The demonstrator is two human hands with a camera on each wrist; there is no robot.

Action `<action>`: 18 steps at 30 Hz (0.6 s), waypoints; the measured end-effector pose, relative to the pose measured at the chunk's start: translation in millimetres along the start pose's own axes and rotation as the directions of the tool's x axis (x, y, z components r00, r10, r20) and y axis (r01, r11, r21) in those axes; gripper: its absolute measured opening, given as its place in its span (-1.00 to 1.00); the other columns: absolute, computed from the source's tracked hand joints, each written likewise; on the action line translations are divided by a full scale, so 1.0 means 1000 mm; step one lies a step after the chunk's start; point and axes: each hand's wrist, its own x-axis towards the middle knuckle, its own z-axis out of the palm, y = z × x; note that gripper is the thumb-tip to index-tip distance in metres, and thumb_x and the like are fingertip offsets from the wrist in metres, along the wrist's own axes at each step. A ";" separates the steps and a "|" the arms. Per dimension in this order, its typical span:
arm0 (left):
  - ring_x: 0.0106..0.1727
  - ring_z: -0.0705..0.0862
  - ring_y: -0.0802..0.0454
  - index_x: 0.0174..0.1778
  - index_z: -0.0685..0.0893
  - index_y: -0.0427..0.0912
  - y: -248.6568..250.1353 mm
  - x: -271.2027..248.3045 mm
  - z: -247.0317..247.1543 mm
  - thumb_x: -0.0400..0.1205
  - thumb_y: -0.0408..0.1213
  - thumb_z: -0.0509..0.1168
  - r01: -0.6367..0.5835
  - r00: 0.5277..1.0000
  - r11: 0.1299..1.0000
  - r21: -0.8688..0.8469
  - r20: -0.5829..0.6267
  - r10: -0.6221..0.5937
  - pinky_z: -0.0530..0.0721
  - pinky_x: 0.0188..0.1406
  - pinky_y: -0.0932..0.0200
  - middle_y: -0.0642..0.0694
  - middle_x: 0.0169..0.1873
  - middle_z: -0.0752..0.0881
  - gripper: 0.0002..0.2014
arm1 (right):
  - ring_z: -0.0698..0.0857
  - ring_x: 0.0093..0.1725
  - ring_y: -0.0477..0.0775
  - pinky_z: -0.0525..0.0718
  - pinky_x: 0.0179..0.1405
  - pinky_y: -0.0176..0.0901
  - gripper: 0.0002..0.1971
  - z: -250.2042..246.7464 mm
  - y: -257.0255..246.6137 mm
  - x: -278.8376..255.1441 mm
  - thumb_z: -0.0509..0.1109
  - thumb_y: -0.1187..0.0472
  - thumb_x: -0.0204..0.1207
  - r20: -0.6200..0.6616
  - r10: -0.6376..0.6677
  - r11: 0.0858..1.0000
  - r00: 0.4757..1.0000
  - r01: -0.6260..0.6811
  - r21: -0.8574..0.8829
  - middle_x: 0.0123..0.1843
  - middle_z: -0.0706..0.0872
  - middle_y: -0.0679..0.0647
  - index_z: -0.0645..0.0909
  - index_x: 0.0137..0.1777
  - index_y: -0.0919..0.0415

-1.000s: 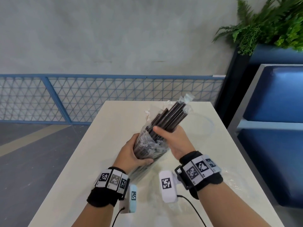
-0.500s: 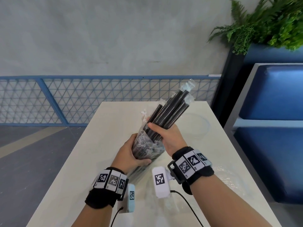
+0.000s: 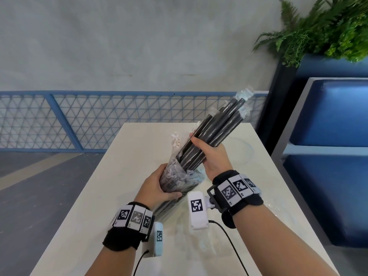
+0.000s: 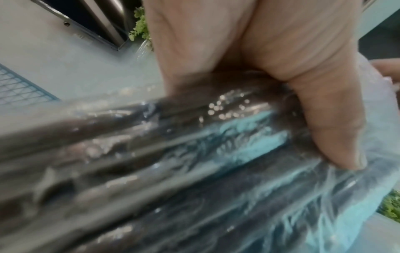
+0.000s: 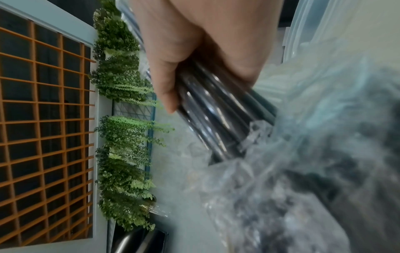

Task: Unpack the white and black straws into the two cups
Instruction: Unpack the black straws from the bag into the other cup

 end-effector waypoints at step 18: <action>0.09 0.71 0.27 0.15 0.52 0.26 -0.002 -0.009 -0.008 0.05 -0.13 0.65 0.063 0.992 0.996 -0.055 -0.101 -0.068 0.62 0.15 0.24 0.11 0.05 0.76 -0.26 | 0.80 -0.05 0.18 0.76 -0.24 -0.13 -0.51 -0.014 -0.020 0.011 0.56 0.31 0.32 -0.260 0.071 0.985 0.963 -0.027 0.170 0.07 0.77 0.33 0.57 0.23 0.47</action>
